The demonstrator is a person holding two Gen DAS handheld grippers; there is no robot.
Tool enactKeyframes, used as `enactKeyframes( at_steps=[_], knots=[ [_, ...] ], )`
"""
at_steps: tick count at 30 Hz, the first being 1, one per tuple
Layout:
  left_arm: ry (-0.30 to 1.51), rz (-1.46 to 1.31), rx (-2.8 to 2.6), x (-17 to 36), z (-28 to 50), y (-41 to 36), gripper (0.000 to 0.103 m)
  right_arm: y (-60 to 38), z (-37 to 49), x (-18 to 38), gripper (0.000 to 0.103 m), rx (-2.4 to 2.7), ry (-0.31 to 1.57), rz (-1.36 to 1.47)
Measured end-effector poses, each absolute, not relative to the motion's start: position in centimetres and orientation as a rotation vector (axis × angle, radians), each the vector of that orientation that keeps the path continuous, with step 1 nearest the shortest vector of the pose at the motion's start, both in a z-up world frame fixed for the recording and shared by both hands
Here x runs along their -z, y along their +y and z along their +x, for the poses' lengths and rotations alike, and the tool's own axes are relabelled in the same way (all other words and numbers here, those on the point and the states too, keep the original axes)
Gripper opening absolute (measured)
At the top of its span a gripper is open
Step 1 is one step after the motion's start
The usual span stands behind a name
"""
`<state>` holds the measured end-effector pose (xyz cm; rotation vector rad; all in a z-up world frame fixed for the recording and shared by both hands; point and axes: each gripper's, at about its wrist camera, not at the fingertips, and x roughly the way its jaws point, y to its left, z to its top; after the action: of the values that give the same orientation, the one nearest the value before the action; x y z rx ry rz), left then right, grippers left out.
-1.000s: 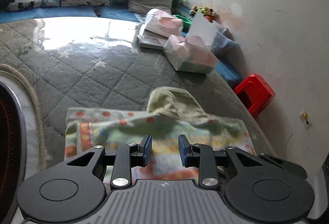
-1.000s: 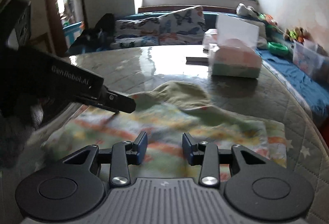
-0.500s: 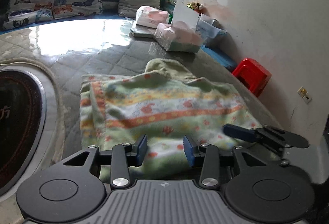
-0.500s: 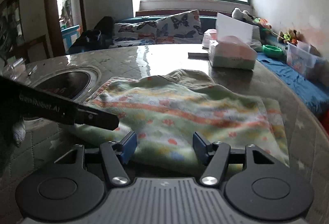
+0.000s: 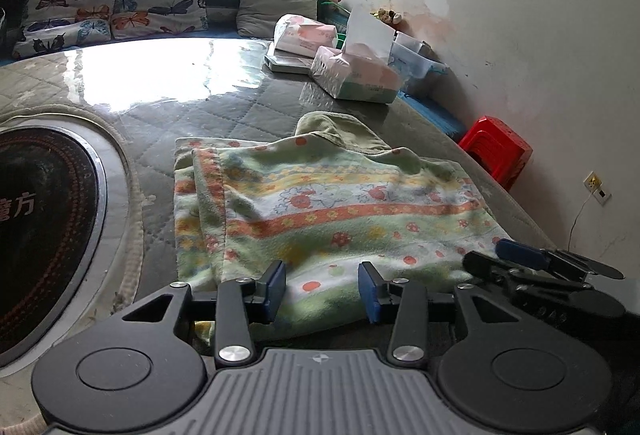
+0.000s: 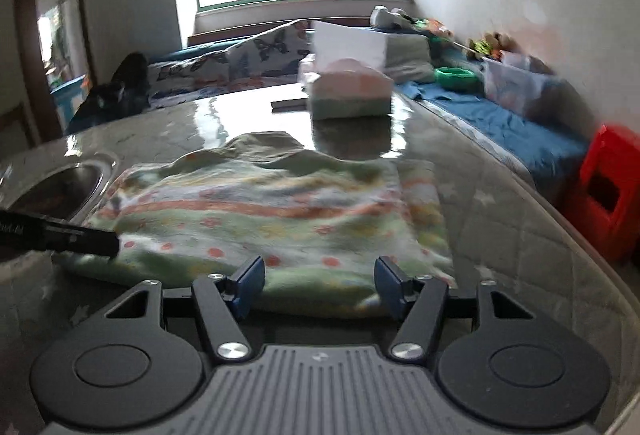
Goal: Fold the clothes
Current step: 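Open both tools and withdraw them from the folded shirt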
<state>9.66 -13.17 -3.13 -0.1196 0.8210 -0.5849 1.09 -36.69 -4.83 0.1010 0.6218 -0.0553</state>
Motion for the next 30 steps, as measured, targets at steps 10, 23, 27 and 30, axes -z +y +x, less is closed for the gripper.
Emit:
enactKeyframes(
  at_steps=[10,23,27,30],
  knots=[
    [0.783,-0.073,0.579,2.1,7.8,-12.8,0.080,-35.8,-0.4,4.6,0.098,0.058,0.589,0.125],
    [0.781,-0.027,0.554,2.2,5.1,-11.0,0.103,-34.1,-2.0,4.8,0.103,0.081,0.599,0.159],
    [0.798,-0.045,0.537,2.3,4.7,-10.2,0.103,-33.7,-2.3,4.8,0.103,0.079,0.610,0.167],
    [0.806,-0.053,0.522,2.5,4.3,-9.6,0.103,-33.3,-2.6,4.8,0.103,0.076,0.617,0.162]
  ],
)
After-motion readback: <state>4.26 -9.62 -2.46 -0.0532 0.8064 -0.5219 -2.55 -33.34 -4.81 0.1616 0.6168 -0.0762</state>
